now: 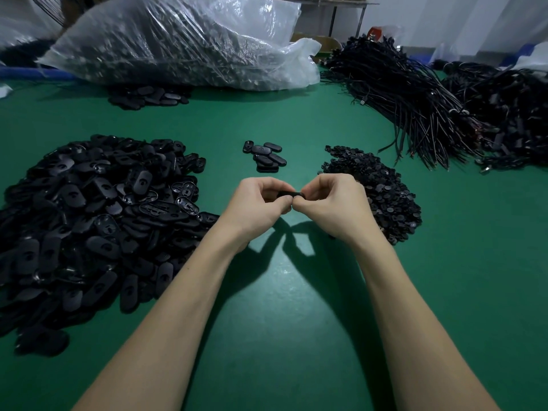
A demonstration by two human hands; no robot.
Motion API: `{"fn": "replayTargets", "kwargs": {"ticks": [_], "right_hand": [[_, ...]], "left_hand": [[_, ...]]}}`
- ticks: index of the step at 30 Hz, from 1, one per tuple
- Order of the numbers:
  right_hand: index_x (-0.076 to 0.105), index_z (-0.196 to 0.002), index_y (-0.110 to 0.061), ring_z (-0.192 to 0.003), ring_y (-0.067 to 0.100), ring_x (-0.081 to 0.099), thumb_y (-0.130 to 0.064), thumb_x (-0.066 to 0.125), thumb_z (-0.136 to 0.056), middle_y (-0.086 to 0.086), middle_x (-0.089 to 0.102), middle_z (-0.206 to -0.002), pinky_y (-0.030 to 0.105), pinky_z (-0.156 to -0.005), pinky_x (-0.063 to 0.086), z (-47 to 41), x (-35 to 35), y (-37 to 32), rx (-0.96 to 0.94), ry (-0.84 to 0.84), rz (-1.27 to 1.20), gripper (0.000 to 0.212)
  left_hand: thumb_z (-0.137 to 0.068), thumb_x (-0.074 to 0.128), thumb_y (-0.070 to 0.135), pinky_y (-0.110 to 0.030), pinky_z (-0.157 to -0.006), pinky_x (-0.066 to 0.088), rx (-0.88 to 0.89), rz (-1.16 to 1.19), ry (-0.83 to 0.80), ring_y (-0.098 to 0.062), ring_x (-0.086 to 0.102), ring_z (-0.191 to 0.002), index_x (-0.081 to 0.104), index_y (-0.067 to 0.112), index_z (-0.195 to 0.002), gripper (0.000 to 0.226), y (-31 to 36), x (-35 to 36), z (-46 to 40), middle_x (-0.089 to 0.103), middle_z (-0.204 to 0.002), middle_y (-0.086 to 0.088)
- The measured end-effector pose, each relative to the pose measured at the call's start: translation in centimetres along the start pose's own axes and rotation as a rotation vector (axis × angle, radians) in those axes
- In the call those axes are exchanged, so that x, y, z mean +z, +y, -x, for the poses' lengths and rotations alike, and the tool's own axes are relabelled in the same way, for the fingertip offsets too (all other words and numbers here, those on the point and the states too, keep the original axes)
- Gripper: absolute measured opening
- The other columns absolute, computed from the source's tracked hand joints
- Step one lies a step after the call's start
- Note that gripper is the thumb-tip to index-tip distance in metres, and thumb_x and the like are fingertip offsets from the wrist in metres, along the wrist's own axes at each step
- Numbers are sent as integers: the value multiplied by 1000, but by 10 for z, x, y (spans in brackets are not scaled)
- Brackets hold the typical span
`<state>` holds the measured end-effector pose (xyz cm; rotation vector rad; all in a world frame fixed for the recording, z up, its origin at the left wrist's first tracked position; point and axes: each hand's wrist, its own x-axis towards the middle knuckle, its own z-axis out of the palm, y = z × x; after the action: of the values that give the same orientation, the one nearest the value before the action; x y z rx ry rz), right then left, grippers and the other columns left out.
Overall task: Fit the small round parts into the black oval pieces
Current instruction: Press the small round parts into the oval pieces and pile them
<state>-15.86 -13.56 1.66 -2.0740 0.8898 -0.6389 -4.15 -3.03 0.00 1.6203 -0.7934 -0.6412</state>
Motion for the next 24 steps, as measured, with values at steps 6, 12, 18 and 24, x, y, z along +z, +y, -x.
{"fn": "replayTargets", "kwargs": {"ticks": [6, 12, 18, 24], "right_hand": [[74, -88, -26, -58, 8, 64, -25, 78, -88, -12, 70, -64, 24, -56, 51, -2, -5, 4, 38, -160, -99, 4], [76, -85, -29, -65, 7, 67, -25, 76, -85, -7, 77, -79, 28, -70, 55, -17, 8, 0, 84, 3, -122, 4], [71, -87, -31, -93, 19, 74, -26, 74, -84, 1, 77, -100, 40, -90, 61, -73, 38, -19, 172, 45, -140, 7], [77, -101, -24, -81, 13, 74, -19, 68, -85, -4, 74, -86, 32, -76, 62, -115, 43, -25, 182, -33, -15, 19]], "left_hand": [[-92, 70, 7, -28, -87, 57, -39, 102, 27, -14, 74, -86, 73, 19, -98, 14, -5, -8, -1, 78, -90, -4], [-95, 68, 10, -28, -85, 59, -109, 237, 153, -15, 76, -81, 62, 16, -113, 20, -6, -6, -8, 72, -103, -5], [-96, 67, 17, -27, -78, 62, -173, 204, 145, -14, 74, -76, 62, 8, -111, 18, -6, -7, -9, 70, -102, -8], [-96, 67, 21, -35, -89, 60, -128, 17, 77, -13, 73, -78, 64, 13, -103, 11, -8, -5, -5, 72, -94, -5]]}}
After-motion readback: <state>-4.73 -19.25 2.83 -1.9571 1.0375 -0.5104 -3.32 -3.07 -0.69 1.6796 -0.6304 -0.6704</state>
